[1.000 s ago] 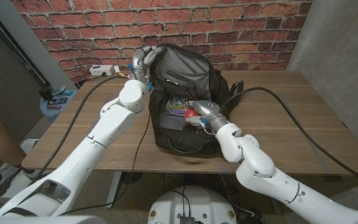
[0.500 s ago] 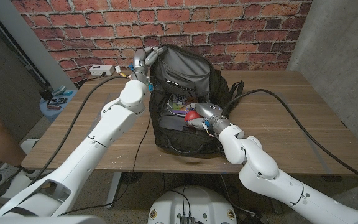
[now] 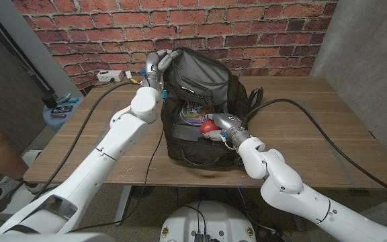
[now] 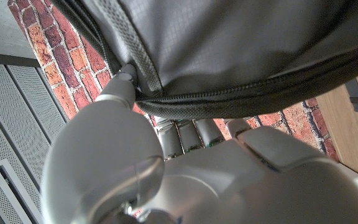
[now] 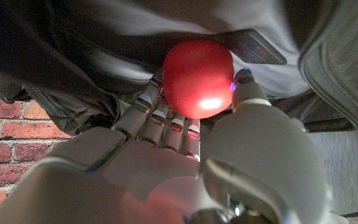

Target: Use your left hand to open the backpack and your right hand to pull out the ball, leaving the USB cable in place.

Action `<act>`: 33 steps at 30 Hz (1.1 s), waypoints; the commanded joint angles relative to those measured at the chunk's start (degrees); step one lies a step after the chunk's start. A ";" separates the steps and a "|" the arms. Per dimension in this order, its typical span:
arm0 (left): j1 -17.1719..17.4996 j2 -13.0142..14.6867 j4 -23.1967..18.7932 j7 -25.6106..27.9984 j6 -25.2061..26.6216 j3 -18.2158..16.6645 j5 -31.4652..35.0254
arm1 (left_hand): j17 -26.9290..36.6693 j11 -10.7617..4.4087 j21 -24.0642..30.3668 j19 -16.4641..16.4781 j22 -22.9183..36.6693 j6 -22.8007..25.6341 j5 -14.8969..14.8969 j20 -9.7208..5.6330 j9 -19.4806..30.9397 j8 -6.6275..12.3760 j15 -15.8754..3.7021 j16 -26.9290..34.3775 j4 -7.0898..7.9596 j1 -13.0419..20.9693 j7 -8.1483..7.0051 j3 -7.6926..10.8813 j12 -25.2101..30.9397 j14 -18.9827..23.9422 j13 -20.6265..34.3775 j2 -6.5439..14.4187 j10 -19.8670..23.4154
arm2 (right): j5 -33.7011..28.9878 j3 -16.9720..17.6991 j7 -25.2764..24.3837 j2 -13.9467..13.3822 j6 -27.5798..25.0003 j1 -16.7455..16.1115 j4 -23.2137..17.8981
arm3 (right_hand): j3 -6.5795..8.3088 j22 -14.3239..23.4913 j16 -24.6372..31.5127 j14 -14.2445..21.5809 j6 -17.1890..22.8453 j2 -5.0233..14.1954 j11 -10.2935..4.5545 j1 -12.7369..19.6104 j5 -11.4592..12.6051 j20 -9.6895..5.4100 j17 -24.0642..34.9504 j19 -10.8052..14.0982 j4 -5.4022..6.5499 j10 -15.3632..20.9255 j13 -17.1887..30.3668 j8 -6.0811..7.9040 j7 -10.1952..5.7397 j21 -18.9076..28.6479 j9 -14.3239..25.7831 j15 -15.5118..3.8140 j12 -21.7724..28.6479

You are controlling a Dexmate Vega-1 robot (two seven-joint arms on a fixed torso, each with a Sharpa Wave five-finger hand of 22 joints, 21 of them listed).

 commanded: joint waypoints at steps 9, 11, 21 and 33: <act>0.23 -0.48 0.12 0.08 -0.46 -0.05 0.07 | 0.33 0.16 0.40 -0.01 0.13 0.20 0.24 -0.13 0.25 0.57 -0.13 -0.26 0.17 0.60 0.09 0.24 0.53 0.39 0.22 0.96 -0.26 | 1.82 -0.13 -4.59 -0.17 1.76 -0.42 1.48 | -0.15 0.29 3.54 6.54 3.74 0.45 -0.66 3.92 0.59 -3.63 1.61 6.57 -0.50 6.07 1.99 1.43 -0.13 2.81 0.21 -8.25 3.91; 0.19 -0.52 0.19 0.01 -0.56 0.00 0.08 | 0.39 0.14 0.41 -0.01 0.13 0.19 0.23 -0.12 0.23 0.56 -0.07 -0.23 0.18 0.59 0.04 0.21 0.52 0.40 0.20 0.98 -0.28 | 1.93 -0.11 -5.17 -0.14 1.98 -0.55 1.55 | -0.10 0.33 4.19 7.69 4.38 0.57 -1.14 4.96 0.62 -4.86 1.99 7.82 -0.72 6.87 2.32 1.52 -0.15 3.39 0.22 -8.66 4.50; 0.06 -0.57 0.48 -0.31 -0.95 0.08 0.12 | 0.45 0.14 0.46 0.00 0.12 0.20 0.18 -0.14 0.14 0.56 -0.12 -0.38 0.25 0.46 0.04 0.21 0.48 0.37 0.14 1.02 -0.55 | 2.85 0.29 -9.17 0.55 3.05 -1.61 2.35 | -0.15 0.58 6.56 13.40 8.08 1.36 -2.55 7.92 0.48 -7.10 3.17 12.76 -0.67 11.86 3.54 2.13 -0.85 6.01 0.23 -10.60 7.61; -0.16 -0.67 1.02 -0.66 -1.52 0.11 0.12 | 0.52 0.12 0.49 -0.06 0.12 0.06 0.12 -0.04 0.23 0.62 -0.16 -0.56 0.31 0.33 0.04 0.21 0.50 0.36 -0.07 1.07 -0.50 | 3.01 0.46 -11.30 0.82 3.06 -2.27 1.93 | 0.09 0.80 7.37 17.50 10.77 1.61 -3.10 11.37 0.27 -8.29 3.54 15.95 -1.03 14.28 4.42 2.37 -1.41 8.14 0.22 -10.91 9.38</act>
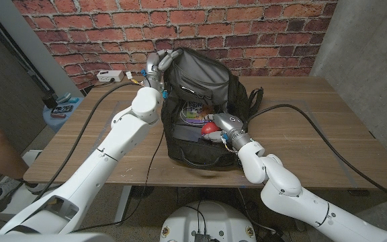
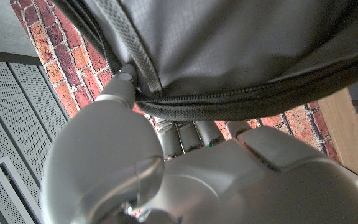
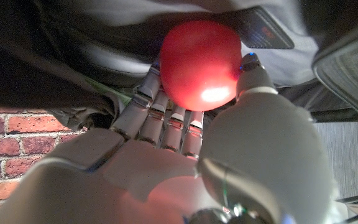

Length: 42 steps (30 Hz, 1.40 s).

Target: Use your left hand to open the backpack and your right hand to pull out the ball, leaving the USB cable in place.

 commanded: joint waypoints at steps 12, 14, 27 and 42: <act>-0.24 -0.18 0.66 -0.64 -1.12 0.08 0.03 | 0.32 0.25 0.51 -0.13 0.11 0.38 0.09 -0.01 0.11 0.23 -0.16 -0.31 0.27 0.23 -0.10 0.23 0.35 0.41 0.17 1.09 0.03 | -0.44 0.20 -2.25 -0.15 -0.31 -1.29 -2.26 | -0.02 0.31 0.00 5.70 1.43 4.30 -5.47 6.41 -0.03 -6.66 0.35 2.43 -0.19 6.06 0.64 0.31 0.09 1.12 0.25 -14.28 0.72; -0.17 -0.16 0.59 -0.73 -1.18 0.05 -0.07 | 0.35 0.25 0.52 -0.13 0.11 0.36 0.08 -0.01 0.15 0.26 -0.23 -0.34 0.27 0.24 -0.12 0.24 0.42 0.38 0.25 1.14 0.01 | -0.38 0.29 -2.25 -0.25 -0.25 -1.52 -2.56 | -0.06 0.31 -0.04 5.78 1.44 4.26 -5.49 6.52 -0.05 -6.66 0.35 2.46 -0.16 6.04 0.68 0.27 0.10 1.20 0.25 -14.26 0.74; 0.14 -0.26 0.18 -0.58 -1.81 -0.02 0.26 | 0.47 0.06 0.57 -0.13 0.10 0.44 0.02 -0.04 -0.04 0.25 -0.20 -0.46 0.16 0.32 -0.08 0.25 0.51 0.44 0.28 1.07 -0.14 | -1.55 0.49 -2.65 -0.35 -1.59 -3.70 -5.04 | -0.24 0.36 -0.43 6.06 1.67 4.21 -5.58 7.11 -0.15 -6.70 0.28 2.48 0.06 6.06 0.92 0.12 0.10 1.59 0.27 -14.17 0.87; 0.53 -0.52 -0.05 -0.69 -2.44 -0.02 0.21 | 0.62 0.09 0.62 -0.17 0.09 0.31 -0.06 0.00 0.04 0.34 -0.19 -0.59 0.11 0.38 -0.06 0.28 0.59 0.47 0.25 1.09 -0.26 | -4.49 1.21 -2.34 -1.31 -4.49 -7.19 -9.43 | -0.42 0.40 -0.79 6.16 1.94 4.20 -5.38 7.78 -0.22 -6.69 0.31 2.36 0.13 5.97 1.10 0.01 0.13 1.96 0.30 -14.24 0.89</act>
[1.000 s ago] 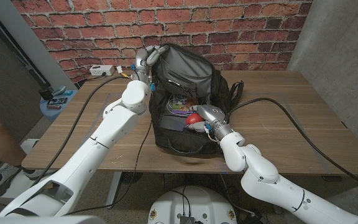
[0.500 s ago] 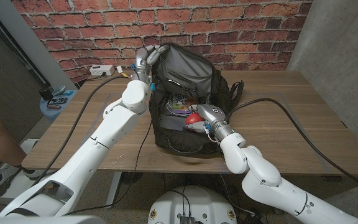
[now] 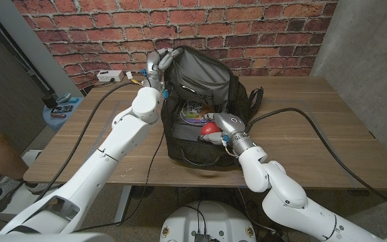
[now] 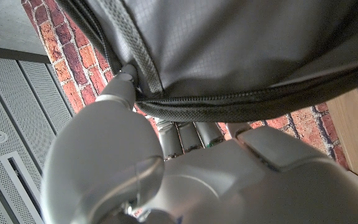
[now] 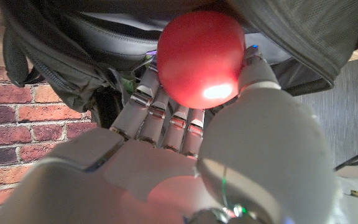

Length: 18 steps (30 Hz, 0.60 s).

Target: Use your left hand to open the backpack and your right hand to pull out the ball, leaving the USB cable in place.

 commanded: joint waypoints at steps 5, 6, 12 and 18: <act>0.33 -0.24 -0.40 -0.03 -0.62 -0.07 0.15 | 0.38 0.07 0.19 -0.20 0.09 0.29 0.13 -0.03 0.17 0.37 0.07 -0.16 0.00 0.51 -0.13 0.12 0.69 0.26 0.11 0.91 -0.27 | -3.08 1.50 0.39 -1.49 -3.70 -4.83 -5.63 | -0.29 0.18 -0.10 3.44 0.60 5.69 -2.39 6.31 -0.05 -6.37 0.38 1.18 0.06 2.35 0.27 -0.06 0.08 0.47 0.32 -12.74 0.34; 0.34 -0.30 -0.40 0.00 -0.64 -0.07 0.14 | 0.39 0.15 0.19 -0.20 0.09 0.33 0.13 -0.03 0.14 0.37 0.15 -0.20 0.02 0.48 -0.02 0.13 0.63 0.24 0.01 0.93 -0.30 | -3.18 1.64 0.48 -1.62 -3.81 -5.11 -5.97 | -0.31 0.18 -0.11 3.44 0.58 5.67 -2.38 6.33 -0.06 -6.38 0.38 1.17 0.06 2.36 0.27 -0.07 0.09 0.49 0.32 -12.77 0.34; 0.23 -0.42 -0.22 -0.18 -0.94 0.03 0.20 | 0.46 0.11 0.20 -0.22 0.08 0.31 0.10 -0.04 0.20 0.42 0.12 -0.21 0.00 0.50 0.04 0.11 0.69 0.23 0.03 0.92 -0.30 | -3.71 2.21 0.93 -1.46 -4.88 -6.47 -7.52 | -0.42 0.19 -0.29 3.38 0.53 5.62 -2.38 6.55 -0.07 -6.34 0.40 1.11 0.07 2.30 0.33 -0.17 0.17 0.64 0.33 -12.86 0.32; 0.06 -0.48 0.01 -0.44 -1.22 0.03 0.16 | 0.48 0.17 0.21 -0.26 0.08 0.27 0.10 0.00 0.20 0.44 0.02 -0.29 -0.03 0.55 0.03 0.16 0.73 0.25 0.01 0.95 -0.30 | -4.55 2.54 1.13 -1.11 -6.17 -7.61 -8.77 | -0.53 0.20 -0.42 3.45 0.50 5.66 -2.36 6.72 -0.06 -6.37 0.43 1.04 0.15 2.36 0.33 -0.26 0.18 0.80 0.34 -12.82 0.30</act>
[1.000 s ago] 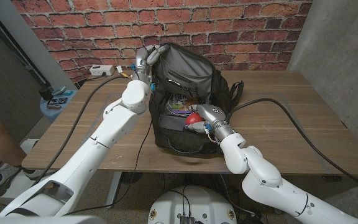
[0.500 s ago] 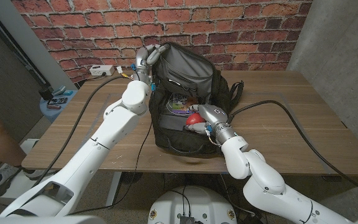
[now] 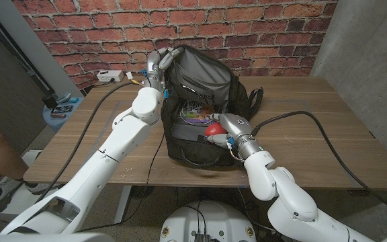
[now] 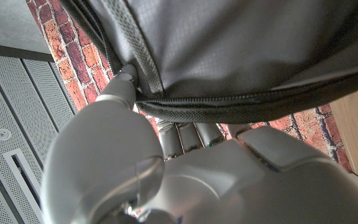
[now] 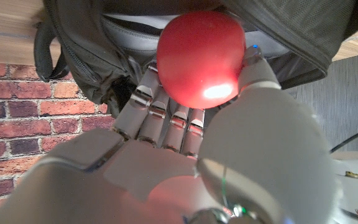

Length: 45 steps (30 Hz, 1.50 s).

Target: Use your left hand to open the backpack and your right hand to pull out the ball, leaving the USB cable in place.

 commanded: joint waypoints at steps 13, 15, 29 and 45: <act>-0.65 -0.11 0.76 -1.10 -0.89 0.25 0.02 | 0.30 0.13 0.26 -0.29 0.07 0.28 0.03 -0.04 0.13 0.27 0.03 -0.29 0.05 0.26 0.01 0.16 0.34 0.29 0.04 1.07 -0.37 | -4.43 1.30 2.15 0.33 -5.26 -4.70 -5.64 | -0.63 0.21 -0.50 3.56 0.47 6.38 -1.85 5.82 -0.12 -6.31 0.10 0.96 0.37 2.18 -0.01 -0.36 0.40 0.74 0.36 -12.57 0.51; -0.68 -0.15 0.75 -1.08 -0.86 0.27 0.02 | 0.32 -0.01 0.27 -0.30 0.06 0.23 0.02 -0.05 0.19 0.31 -0.01 -0.34 0.09 0.17 -0.02 0.15 0.43 0.29 0.14 1.06 -0.39 | -4.88 1.45 2.39 0.25 -5.68 -5.13 -6.04 | -0.67 0.21 -0.57 3.56 0.47 6.42 -1.87 5.76 -0.13 -6.30 0.09 0.95 0.43 2.13 0.01 -0.38 0.44 0.78 0.36 -12.53 0.49; -1.25 -0.39 1.23 -1.43 -0.51 0.80 0.06 | 0.48 0.00 0.29 -0.38 0.06 0.14 -0.05 0.00 0.13 0.33 0.02 -0.44 0.15 0.09 -0.01 0.14 0.41 0.29 -0.02 1.17 -0.52 | -6.56 4.13 3.04 -0.01 -8.33 -8.82 -8.55 | -1.01 0.17 -0.80 3.59 0.45 6.44 -1.75 5.72 -0.15 -6.19 0.21 0.71 0.52 2.12 0.02 -0.53 0.53 1.06 0.37 -12.61 0.39; -3.09 -1.04 3.30 -2.57 -1.03 1.56 -0.11 | 0.51 0.03 0.34 -0.42 0.05 0.14 -0.12 -0.03 0.05 0.38 -0.02 -0.66 0.08 0.06 0.01 0.18 0.51 0.27 -0.08 1.12 -0.50 | -6.54 7.21 1.77 0.21 -12.54 -12.52 -10.79 | -1.29 0.14 -1.03 3.65 0.67 6.52 -1.79 5.92 -0.14 -6.17 0.39 0.54 0.51 2.38 0.03 -0.59 0.63 1.41 0.38 -12.57 0.38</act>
